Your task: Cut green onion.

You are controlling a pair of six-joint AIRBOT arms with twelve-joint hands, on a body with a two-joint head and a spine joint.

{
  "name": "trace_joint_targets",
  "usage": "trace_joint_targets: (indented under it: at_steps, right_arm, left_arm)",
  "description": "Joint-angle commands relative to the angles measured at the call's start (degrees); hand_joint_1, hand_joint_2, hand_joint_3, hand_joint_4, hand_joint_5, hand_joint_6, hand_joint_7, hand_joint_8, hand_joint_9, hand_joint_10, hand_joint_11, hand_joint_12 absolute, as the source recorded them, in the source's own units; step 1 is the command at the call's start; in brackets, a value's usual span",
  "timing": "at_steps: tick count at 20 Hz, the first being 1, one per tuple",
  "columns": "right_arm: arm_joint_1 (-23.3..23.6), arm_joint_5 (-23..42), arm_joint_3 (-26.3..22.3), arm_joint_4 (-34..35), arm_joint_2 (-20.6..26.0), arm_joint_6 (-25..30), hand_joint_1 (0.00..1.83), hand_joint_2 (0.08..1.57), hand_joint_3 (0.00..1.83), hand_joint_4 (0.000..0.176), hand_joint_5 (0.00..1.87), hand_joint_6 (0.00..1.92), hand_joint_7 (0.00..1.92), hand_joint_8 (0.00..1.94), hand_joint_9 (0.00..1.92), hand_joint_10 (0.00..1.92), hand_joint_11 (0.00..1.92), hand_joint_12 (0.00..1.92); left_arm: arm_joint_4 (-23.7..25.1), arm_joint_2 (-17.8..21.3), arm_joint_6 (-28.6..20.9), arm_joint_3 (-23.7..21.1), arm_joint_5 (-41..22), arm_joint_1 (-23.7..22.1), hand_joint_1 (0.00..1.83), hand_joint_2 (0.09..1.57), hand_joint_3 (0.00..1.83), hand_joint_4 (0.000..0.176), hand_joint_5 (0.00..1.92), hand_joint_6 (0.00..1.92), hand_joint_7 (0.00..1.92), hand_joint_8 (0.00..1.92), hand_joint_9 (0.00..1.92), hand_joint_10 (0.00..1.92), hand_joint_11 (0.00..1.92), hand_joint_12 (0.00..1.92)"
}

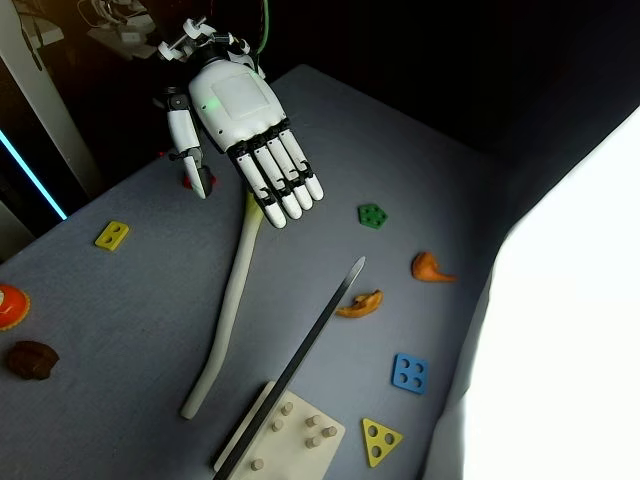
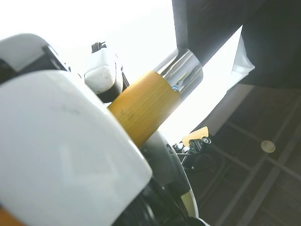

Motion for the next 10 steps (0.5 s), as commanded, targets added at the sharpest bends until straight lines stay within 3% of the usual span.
trace_joint_targets:
  at_steps: [1,2,3,10]
  right_arm:
    - [0.02,7.12,0.63,3.24,0.40,0.74,1.59,0.76,0.80,0.176,1.39,1.92,1.55,1.94,1.61,1.92,1.71,1.92]
    - [-0.01,7.12,0.67,3.16,0.33,0.74,1.59,0.77,0.80,0.176,1.38,1.92,1.55,1.94,1.61,1.92,1.70,1.92]
    - [-0.02,7.12,0.80,3.07,0.23,0.74,1.60,0.74,0.83,0.176,1.41,1.92,1.56,1.94,1.63,1.92,1.72,1.92]
    - [0.08,7.11,4.06,2.97,-1.59,2.45,1.60,0.73,0.84,0.176,1.43,1.92,1.54,1.94,1.59,1.92,1.68,1.92]
  left_arm:
    - [4.28,0.40,0.16,0.24,1.47,-0.65,0.12,1.37,0.00,0.023,0.02,0.00,0.00,0.00,0.00,0.00,0.00,0.00]
    - [4.28,0.48,0.16,0.24,1.43,-0.74,0.12,1.37,0.00,0.024,0.02,0.00,0.00,0.00,0.00,0.00,0.00,0.00]
    - [4.26,0.52,0.16,0.27,1.27,-0.81,0.13,1.36,0.00,0.000,0.06,0.01,0.04,0.01,0.02,0.01,0.01,0.01]
    - [4.74,0.78,0.16,0.73,-0.34,-1.67,0.10,1.36,0.00,0.001,0.06,0.01,0.00,0.00,0.00,0.00,0.00,0.00]
